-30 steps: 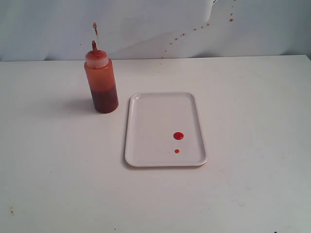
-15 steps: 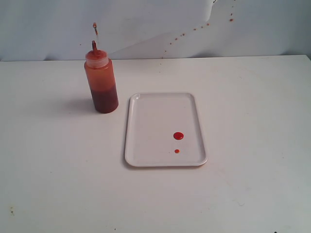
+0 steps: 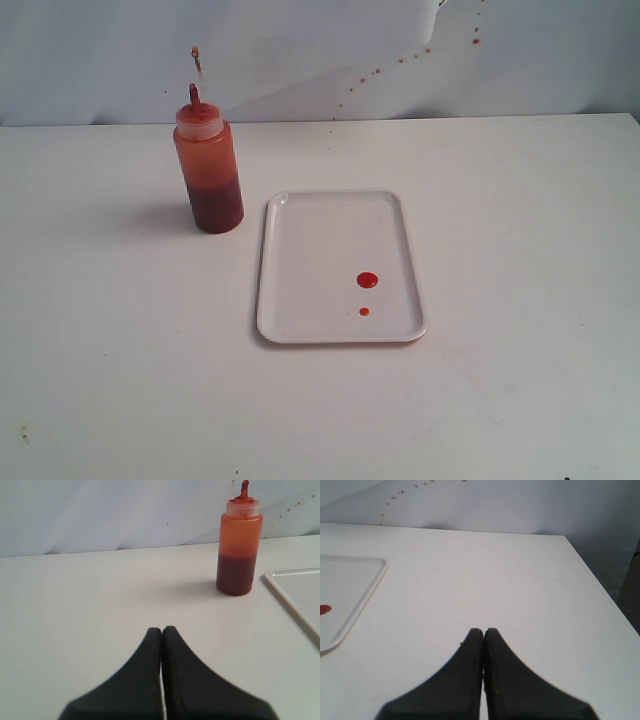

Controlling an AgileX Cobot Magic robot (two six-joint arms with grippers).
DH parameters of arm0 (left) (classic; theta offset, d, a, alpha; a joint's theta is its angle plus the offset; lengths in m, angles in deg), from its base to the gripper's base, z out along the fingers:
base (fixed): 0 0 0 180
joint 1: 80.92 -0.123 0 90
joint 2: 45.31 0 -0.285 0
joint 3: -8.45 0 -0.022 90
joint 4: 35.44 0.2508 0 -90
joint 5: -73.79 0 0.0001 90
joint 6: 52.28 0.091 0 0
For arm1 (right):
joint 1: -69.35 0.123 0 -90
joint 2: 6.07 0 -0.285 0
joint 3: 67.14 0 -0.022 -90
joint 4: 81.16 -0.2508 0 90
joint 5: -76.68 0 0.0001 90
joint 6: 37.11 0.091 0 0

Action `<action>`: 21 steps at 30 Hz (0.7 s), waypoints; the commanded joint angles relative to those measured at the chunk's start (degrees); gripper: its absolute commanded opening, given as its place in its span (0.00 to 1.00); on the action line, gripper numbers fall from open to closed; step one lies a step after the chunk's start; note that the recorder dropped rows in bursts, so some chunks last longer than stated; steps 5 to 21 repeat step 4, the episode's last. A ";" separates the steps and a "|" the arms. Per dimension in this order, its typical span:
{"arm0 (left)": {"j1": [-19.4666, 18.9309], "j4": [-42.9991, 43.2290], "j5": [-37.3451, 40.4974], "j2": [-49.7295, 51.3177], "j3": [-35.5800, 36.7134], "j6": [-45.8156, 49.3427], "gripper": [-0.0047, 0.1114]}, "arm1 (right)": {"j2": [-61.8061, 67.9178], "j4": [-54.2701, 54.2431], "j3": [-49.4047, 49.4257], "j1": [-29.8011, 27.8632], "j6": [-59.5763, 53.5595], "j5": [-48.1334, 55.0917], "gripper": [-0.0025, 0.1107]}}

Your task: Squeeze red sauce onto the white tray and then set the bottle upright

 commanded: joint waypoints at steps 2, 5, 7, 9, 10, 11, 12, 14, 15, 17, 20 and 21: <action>0.29 -0.50 -0.36 -0.17 0.26 0.09 0.04 | -0.36 0.58 0.18 -0.25 -0.14 0.00 0.02; 0.29 -0.50 -0.36 -0.17 0.26 0.09 0.04 | -0.36 0.58 0.18 -0.25 -0.14 0.00 0.02; 0.29 -0.50 -0.36 -0.17 0.26 0.09 0.04 | -0.36 0.58 0.18 -0.25 -0.14 0.00 0.02; 0.29 -0.50 -0.36 -0.17 0.26 0.09 0.04 | -0.36 0.58 0.18 -0.25 -0.14 0.00 0.02; 0.29 -0.50 -0.36 -0.17 0.26 0.09 0.04 | -0.36 0.58 0.18 -0.25 -0.14 0.00 0.02; 0.29 -0.50 -0.36 -0.17 0.26 0.09 0.04 | -0.36 0.58 0.18 -0.25 -0.14 0.00 0.02; 0.29 -0.50 -0.36 -0.17 0.26 0.09 0.04 | -0.36 0.58 0.18 -0.25 -0.14 0.00 0.02; 0.29 -0.50 -0.36 -0.17 0.26 0.09 0.04 | -0.36 0.58 0.18 -0.25 -0.14 0.00 0.02; 0.29 -0.50 -0.36 -0.17 0.26 0.09 0.04 | -0.36 0.58 0.18 -0.25 -0.14 0.00 0.02; 0.29 -0.50 -0.36 -0.17 0.26 0.09 0.04 | -0.36 0.58 0.18 -0.25 -0.14 0.00 0.02; 0.29 -0.50 -0.36 -0.17 0.26 0.09 0.04 | -0.36 0.58 0.18 -0.25 -0.14 0.00 0.02; 0.29 -0.50 -0.36 -0.17 0.26 0.09 0.04 | -0.36 0.58 0.18 -0.25 -0.14 0.00 0.02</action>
